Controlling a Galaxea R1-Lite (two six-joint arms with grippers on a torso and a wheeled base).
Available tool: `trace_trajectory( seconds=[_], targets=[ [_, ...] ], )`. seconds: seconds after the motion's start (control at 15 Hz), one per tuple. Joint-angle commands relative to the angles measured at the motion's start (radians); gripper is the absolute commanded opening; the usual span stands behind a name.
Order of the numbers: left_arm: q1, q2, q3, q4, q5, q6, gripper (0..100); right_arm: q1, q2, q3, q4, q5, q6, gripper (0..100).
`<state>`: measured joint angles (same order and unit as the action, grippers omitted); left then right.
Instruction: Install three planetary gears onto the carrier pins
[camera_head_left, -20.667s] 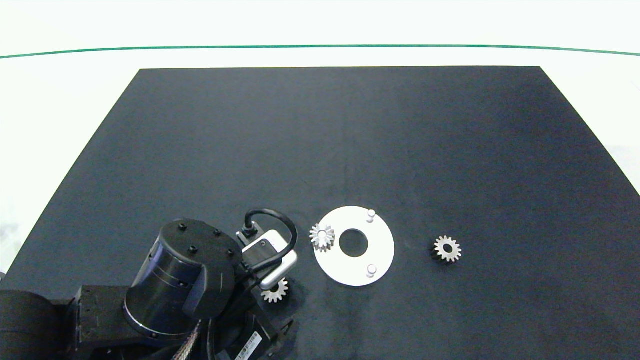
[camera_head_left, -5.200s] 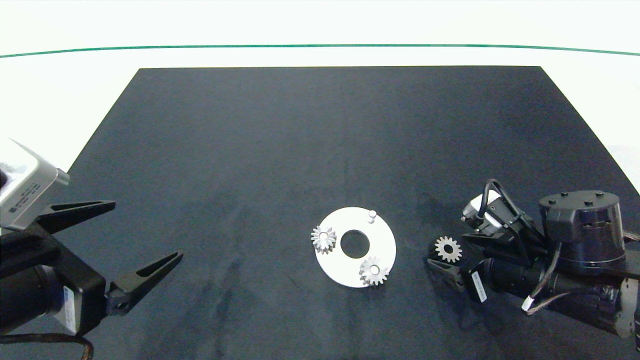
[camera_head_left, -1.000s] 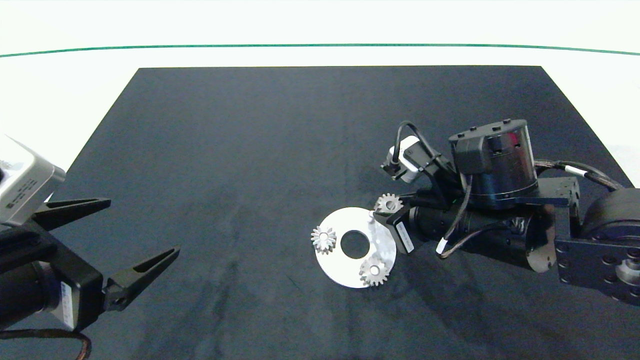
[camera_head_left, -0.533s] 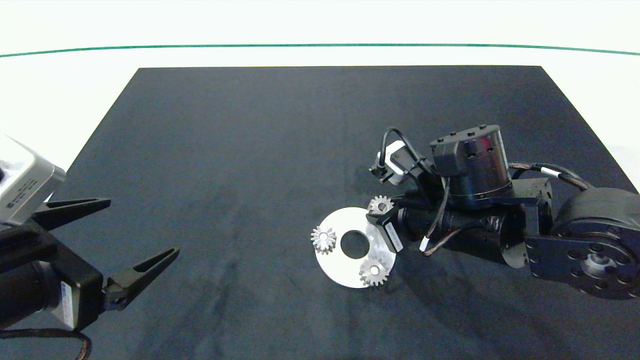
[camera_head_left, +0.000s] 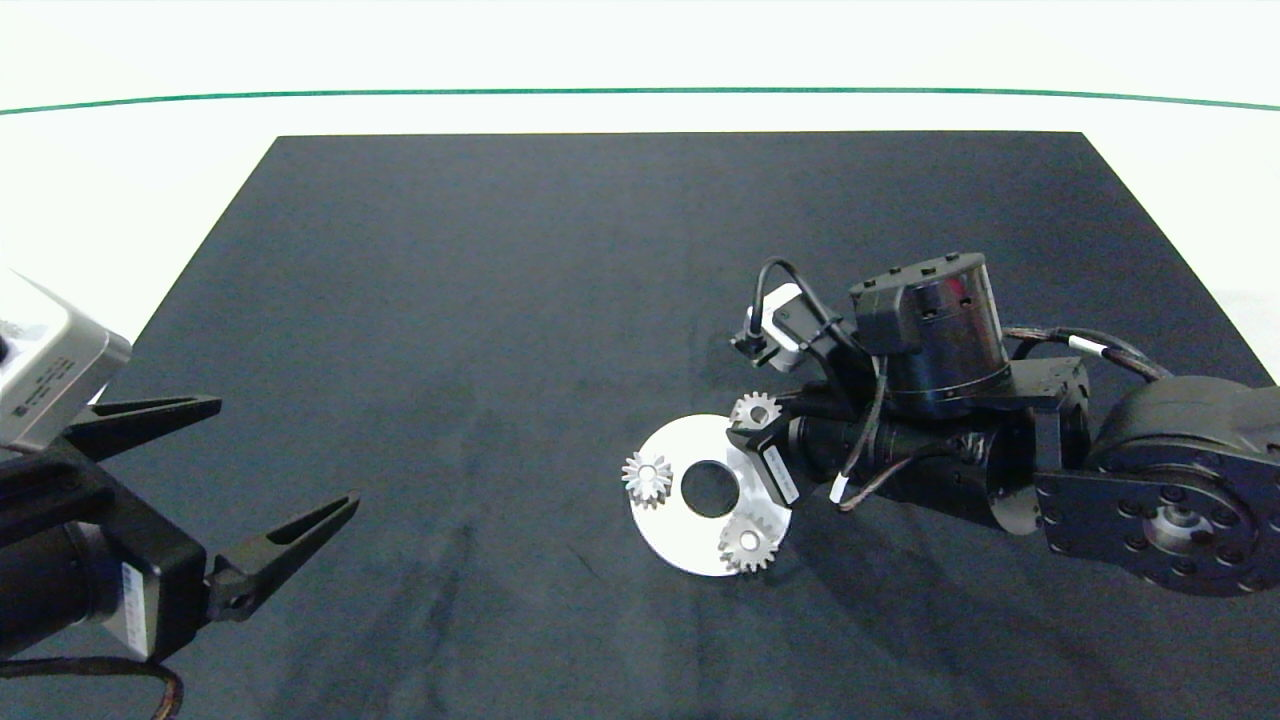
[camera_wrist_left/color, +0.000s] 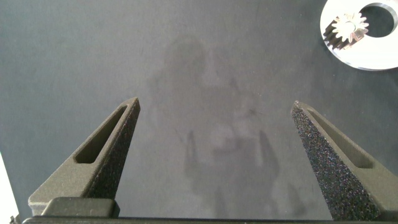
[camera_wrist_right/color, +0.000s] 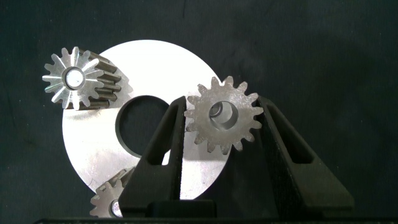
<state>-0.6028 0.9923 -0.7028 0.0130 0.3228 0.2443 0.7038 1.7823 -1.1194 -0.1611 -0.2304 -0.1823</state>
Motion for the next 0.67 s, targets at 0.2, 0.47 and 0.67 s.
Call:
trace_trajectory(
  seconds=[0.2, 0.47, 0.67],
  targets=[
    [0.000, 0.002, 0.000, -0.001, 0.002, 0.001, 100, 0.003, 0.002, 0.003, 0.000, -0.001, 0.000, 7],
    [0.000, 0.000, 0.000, -0.001, 0.002, 0.001, 100, 0.003, 0.002, 0.003, -0.002, -0.001, 0.000, 7],
    [0.000, 0.000, 0.000, 0.001, 0.002, 0.001, 100, 0.003, 0.011, 0.000, -0.005, 0.000, 0.001, 7]
  ],
)
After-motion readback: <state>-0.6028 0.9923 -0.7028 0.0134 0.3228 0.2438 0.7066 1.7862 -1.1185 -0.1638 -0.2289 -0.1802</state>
